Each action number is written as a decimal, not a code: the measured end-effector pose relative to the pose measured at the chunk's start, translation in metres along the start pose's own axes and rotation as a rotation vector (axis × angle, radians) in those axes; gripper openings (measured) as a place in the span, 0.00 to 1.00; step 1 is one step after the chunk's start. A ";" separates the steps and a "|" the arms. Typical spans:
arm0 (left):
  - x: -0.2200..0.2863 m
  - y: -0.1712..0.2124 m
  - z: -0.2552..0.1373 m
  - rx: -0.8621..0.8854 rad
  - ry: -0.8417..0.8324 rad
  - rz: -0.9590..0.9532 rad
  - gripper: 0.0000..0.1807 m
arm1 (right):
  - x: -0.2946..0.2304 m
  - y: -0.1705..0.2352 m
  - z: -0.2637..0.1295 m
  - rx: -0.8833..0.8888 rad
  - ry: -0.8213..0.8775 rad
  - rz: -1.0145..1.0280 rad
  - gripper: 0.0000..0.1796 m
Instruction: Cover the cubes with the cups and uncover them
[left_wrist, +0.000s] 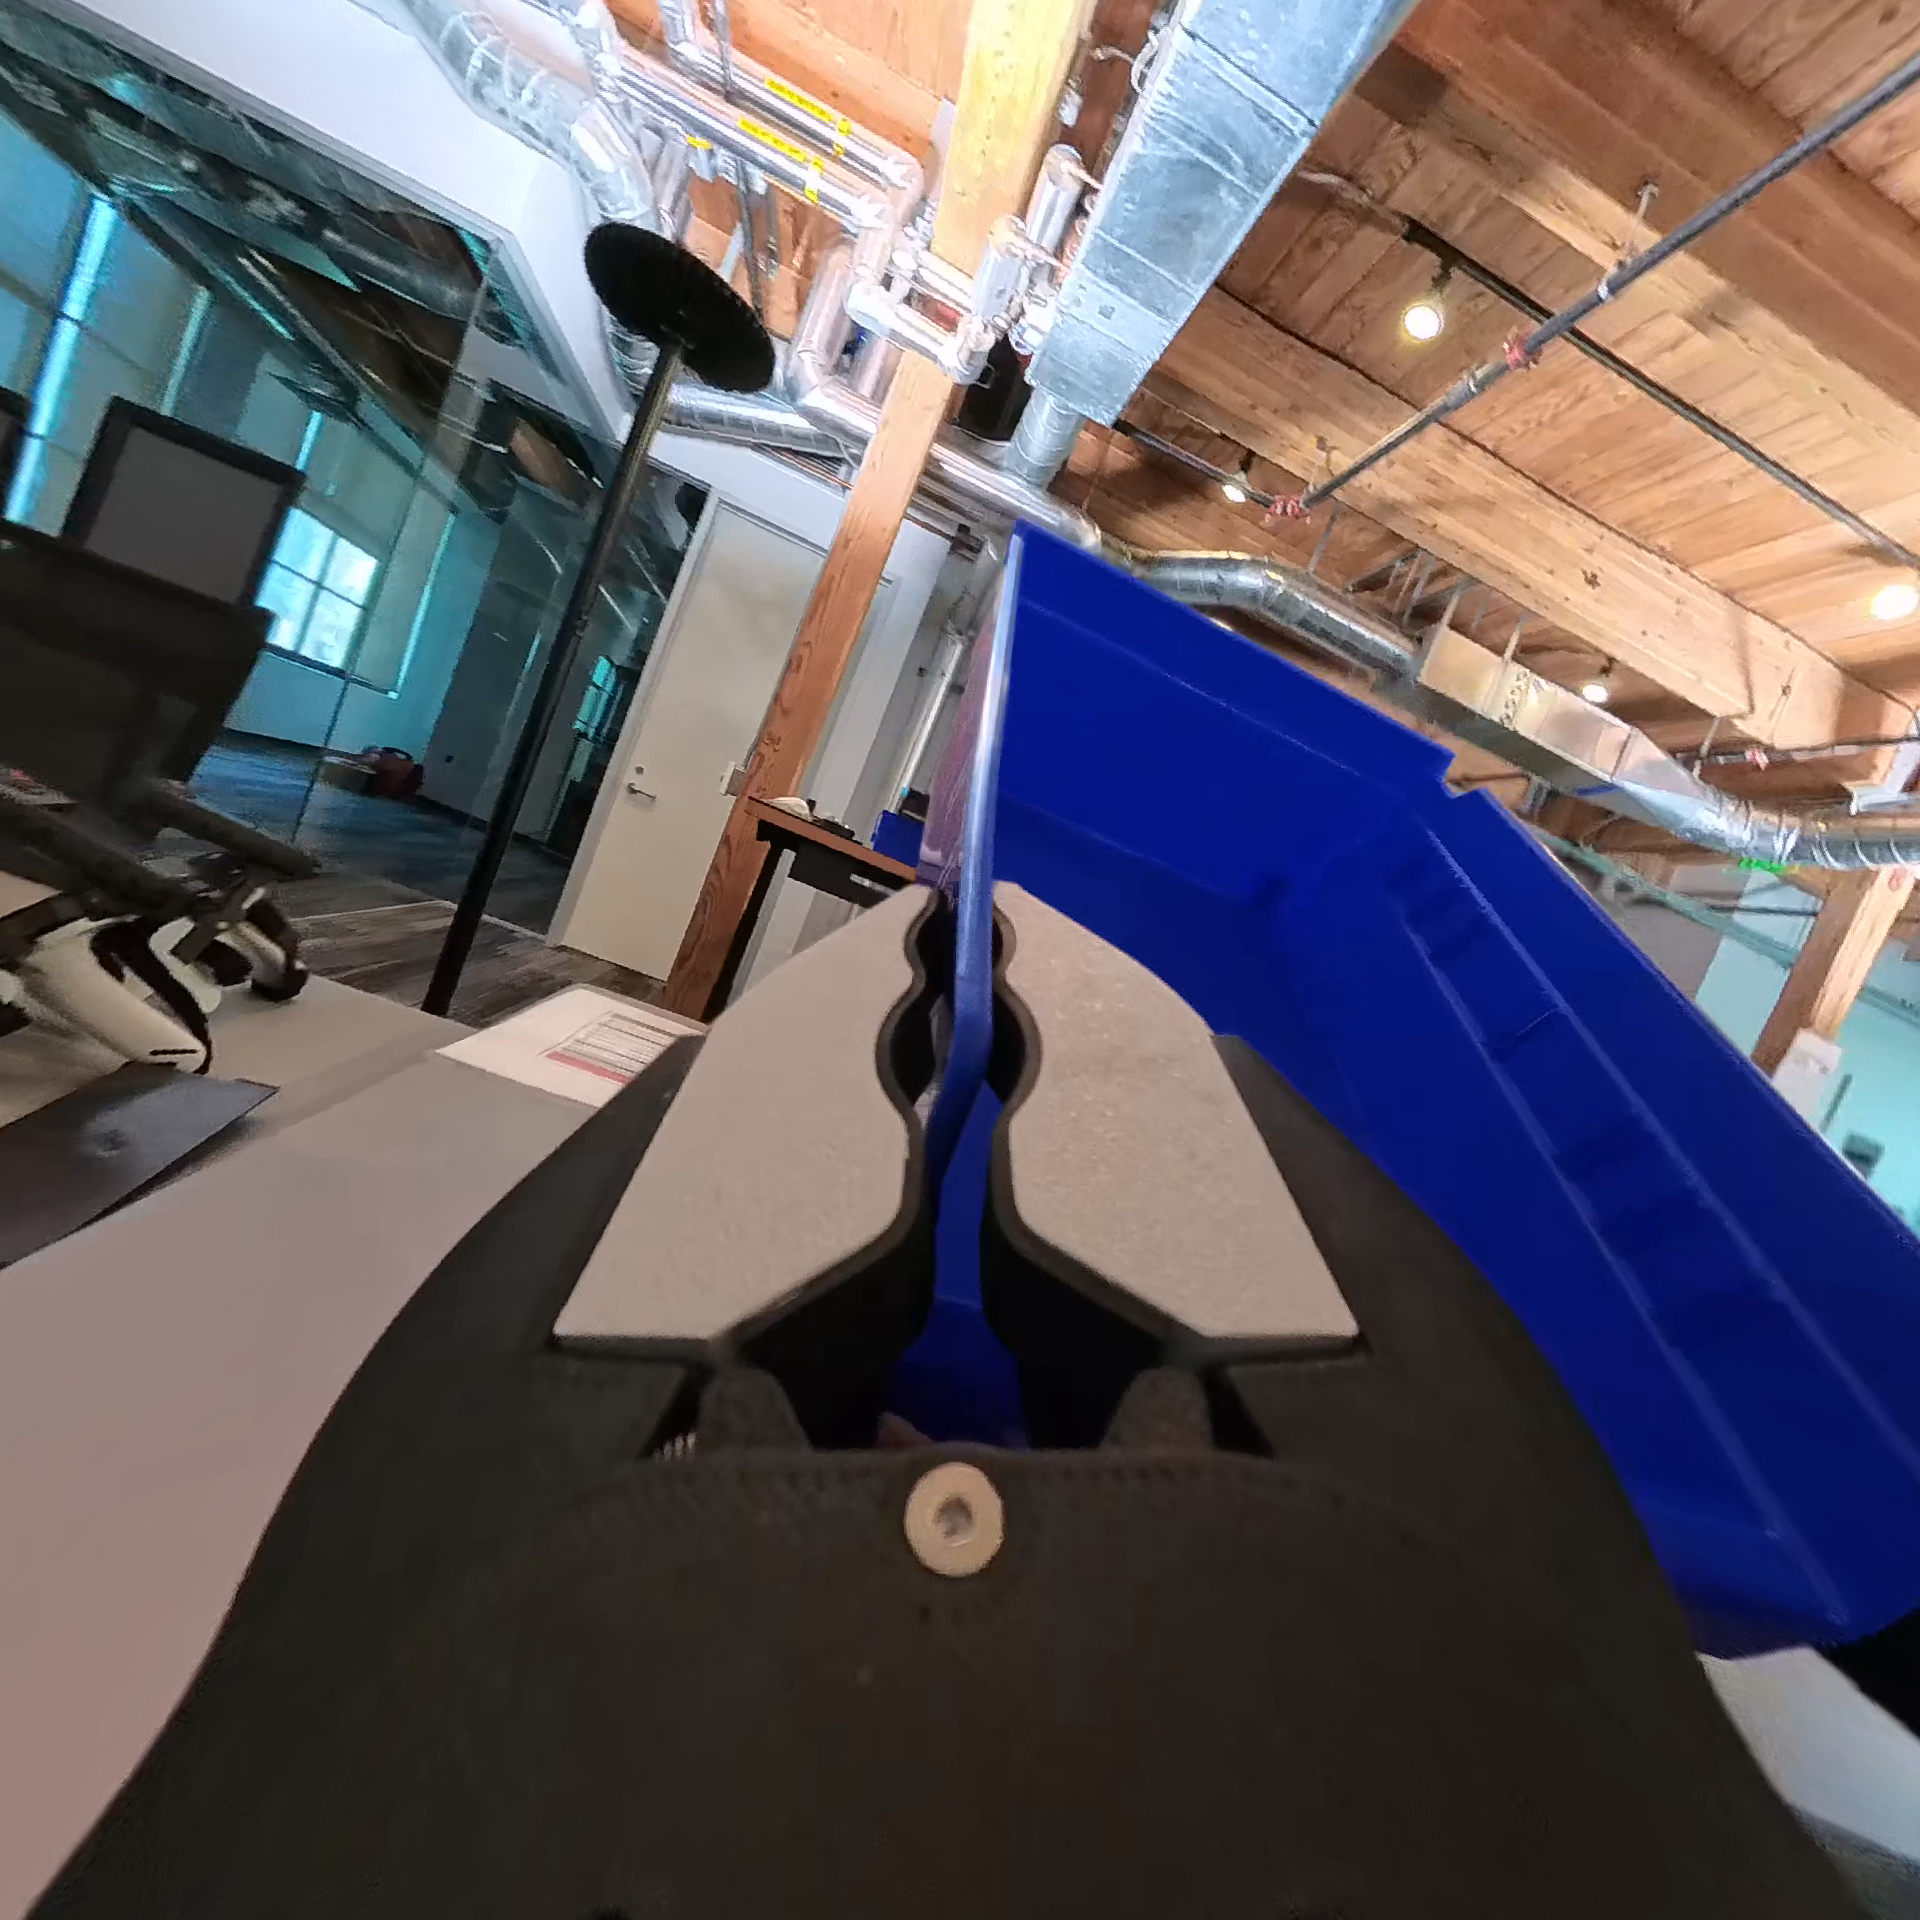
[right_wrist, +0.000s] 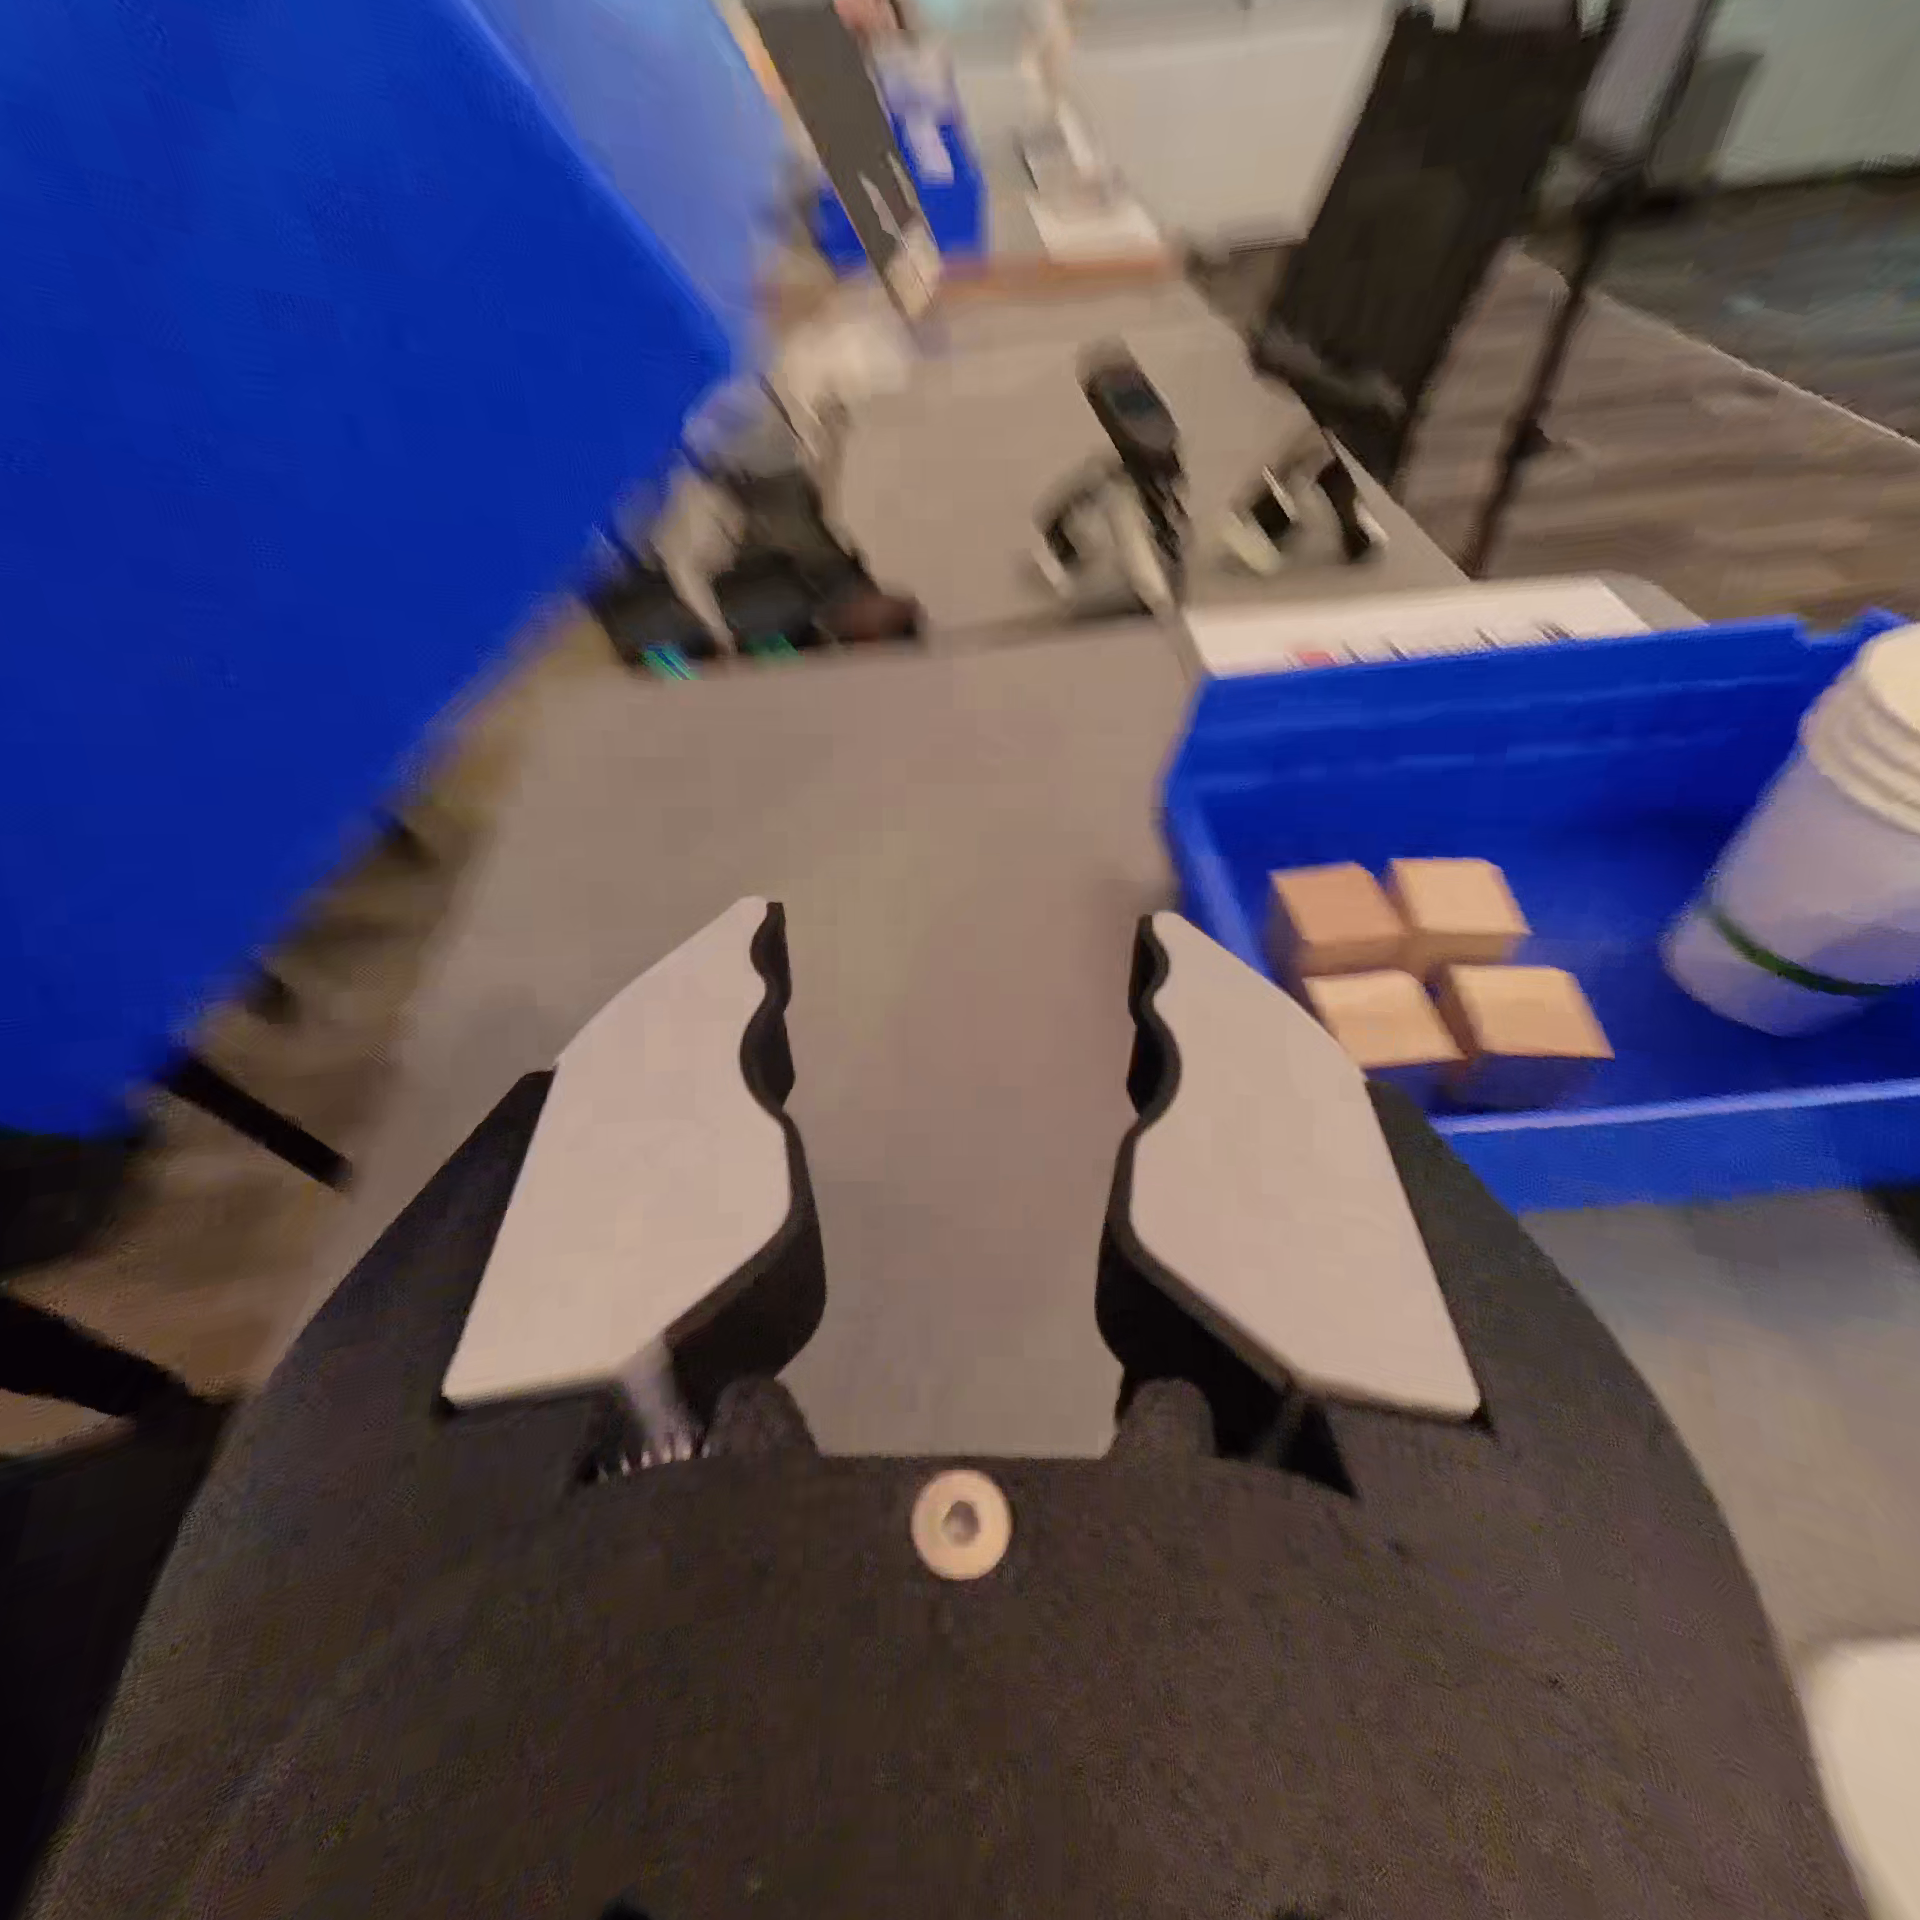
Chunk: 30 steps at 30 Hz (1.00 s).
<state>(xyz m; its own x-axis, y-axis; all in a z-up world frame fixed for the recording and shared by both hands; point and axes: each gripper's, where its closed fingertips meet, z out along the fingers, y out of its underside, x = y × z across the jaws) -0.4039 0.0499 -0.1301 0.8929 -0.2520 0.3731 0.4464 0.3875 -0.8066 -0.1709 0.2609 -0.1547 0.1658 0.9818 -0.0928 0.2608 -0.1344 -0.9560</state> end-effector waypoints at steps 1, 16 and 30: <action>0.007 0.004 0.005 -0.014 0.015 0.015 0.02 | -0.010 -0.010 -0.020 0.107 -0.045 0.063 0.36; 0.168 0.153 0.089 -0.259 0.353 -0.107 0.02 | -0.057 0.054 -0.237 0.511 0.088 0.425 0.55; 0.309 0.344 0.108 -0.698 0.500 -0.282 0.03 | -0.011 0.199 -0.401 0.435 0.359 0.790 0.54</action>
<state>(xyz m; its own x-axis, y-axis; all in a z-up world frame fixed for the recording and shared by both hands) 0.0319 0.2007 -0.2425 0.5532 -0.6758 0.4871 0.3619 -0.3318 -0.8712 0.2608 0.1691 -0.2326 0.4411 0.5208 -0.7309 -0.4128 -0.6054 -0.6805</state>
